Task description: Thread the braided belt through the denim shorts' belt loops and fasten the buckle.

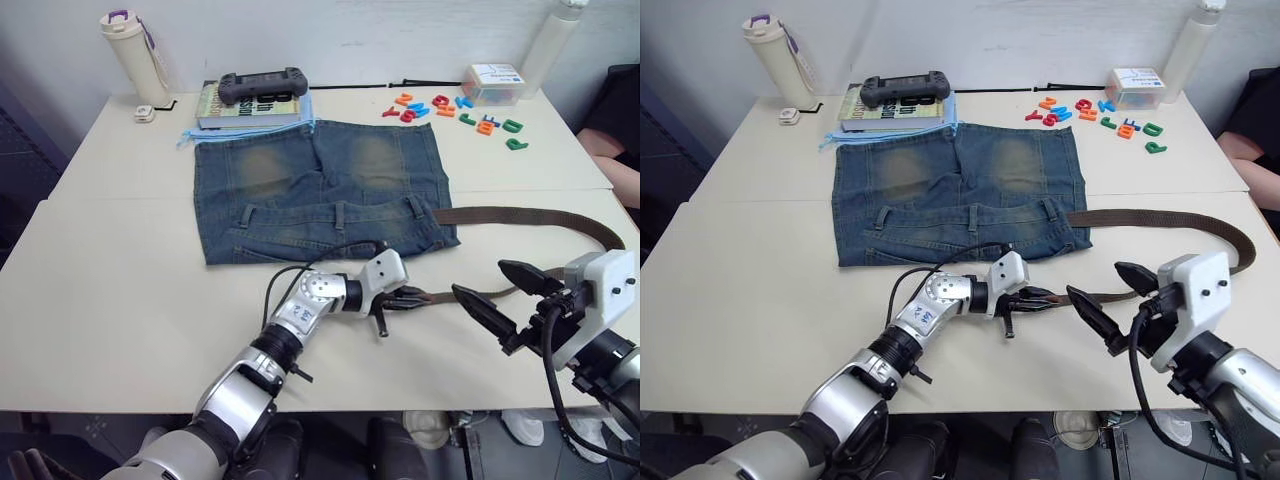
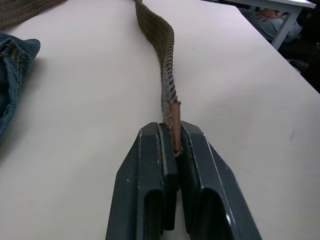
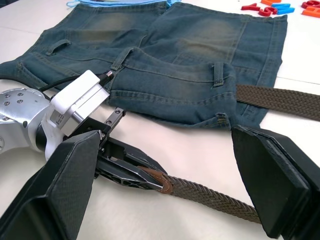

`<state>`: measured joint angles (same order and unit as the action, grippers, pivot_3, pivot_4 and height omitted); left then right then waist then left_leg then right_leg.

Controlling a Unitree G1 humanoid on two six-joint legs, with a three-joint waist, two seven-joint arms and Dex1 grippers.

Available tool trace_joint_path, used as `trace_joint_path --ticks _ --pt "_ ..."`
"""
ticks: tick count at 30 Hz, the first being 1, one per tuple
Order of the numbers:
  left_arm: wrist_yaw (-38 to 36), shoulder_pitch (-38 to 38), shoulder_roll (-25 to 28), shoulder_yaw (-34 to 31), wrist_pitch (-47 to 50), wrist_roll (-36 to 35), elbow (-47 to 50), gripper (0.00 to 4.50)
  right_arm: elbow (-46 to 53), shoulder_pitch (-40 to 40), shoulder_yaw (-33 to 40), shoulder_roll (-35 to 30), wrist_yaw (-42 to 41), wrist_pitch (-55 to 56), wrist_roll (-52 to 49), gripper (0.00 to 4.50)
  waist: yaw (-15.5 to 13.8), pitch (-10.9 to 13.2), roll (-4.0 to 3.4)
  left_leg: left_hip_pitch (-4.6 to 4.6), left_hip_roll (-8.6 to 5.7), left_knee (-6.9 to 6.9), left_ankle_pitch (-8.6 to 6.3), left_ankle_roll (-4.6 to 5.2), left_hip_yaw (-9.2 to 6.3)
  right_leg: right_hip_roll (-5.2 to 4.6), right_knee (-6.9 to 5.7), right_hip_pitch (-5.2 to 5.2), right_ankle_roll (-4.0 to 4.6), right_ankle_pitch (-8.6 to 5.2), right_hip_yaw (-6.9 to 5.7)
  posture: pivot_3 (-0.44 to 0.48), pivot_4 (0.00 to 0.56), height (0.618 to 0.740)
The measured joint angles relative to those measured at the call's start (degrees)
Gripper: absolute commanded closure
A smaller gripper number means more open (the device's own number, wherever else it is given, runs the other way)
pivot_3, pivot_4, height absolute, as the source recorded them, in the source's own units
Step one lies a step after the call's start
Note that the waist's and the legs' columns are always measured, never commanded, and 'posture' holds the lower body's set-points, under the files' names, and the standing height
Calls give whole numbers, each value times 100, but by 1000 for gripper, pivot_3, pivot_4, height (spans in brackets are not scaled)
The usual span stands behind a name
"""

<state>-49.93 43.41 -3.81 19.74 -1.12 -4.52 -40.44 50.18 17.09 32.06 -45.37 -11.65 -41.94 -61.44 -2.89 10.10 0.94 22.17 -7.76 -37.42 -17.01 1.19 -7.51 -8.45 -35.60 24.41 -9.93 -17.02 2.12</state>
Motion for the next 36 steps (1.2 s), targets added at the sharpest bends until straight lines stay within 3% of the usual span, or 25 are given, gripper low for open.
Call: trace_joint_path --ticks 6,10,13,18,24,36 --pt "34 -310 7 -936 1807 -1079 1122 4491 1 324 -16 6 129 73 -197 0 -2 0 0 1 0 -2 0 0 -2 0 -3 2 0 0 3 0 150 740" --pt "119 -516 10 -1369 3103 -1918 2132 4491 12 921 -76 116 237 251 -978 0 -2 0 -1 0 1 -2 0 0 -4 0 -2 -1 0 0 3 0 150 740" --pt "117 -717 87 -1448 3789 -2321 2714 4491 10 780 -730 559 921 527 -1698 0 44 -1 1 -4 3 -12 0 -1 -2 2 -11 -1 0 0 7 0 150 740" --pt "194 -868 209 -1471 4257 -2531 3065 4491 -78 -147 -1786 1763 1876 1180 -2595 0 129 -3 -2 -8 6 -14 3 -7 -3 7 -18 -1 3 2 12 0 150 740" --pt "299 -868 230 -1535 4420 -2660 3123 4491 -568 -560 -2024 2517 2209 1701 -2872 0 138 -4 -4 -7 4 -11 3 -6 -5 9 -16 1 3 2 11 0 150 740" --pt "621 -853 161 -2040 5068 -3367 3533 4491 -1342 -1045 -2028 2541 2207 1784 -2767 0 150 -7 -9 -7 6 -10 3 -7 -4 13 -21 5 4 2 15 0 150 740"
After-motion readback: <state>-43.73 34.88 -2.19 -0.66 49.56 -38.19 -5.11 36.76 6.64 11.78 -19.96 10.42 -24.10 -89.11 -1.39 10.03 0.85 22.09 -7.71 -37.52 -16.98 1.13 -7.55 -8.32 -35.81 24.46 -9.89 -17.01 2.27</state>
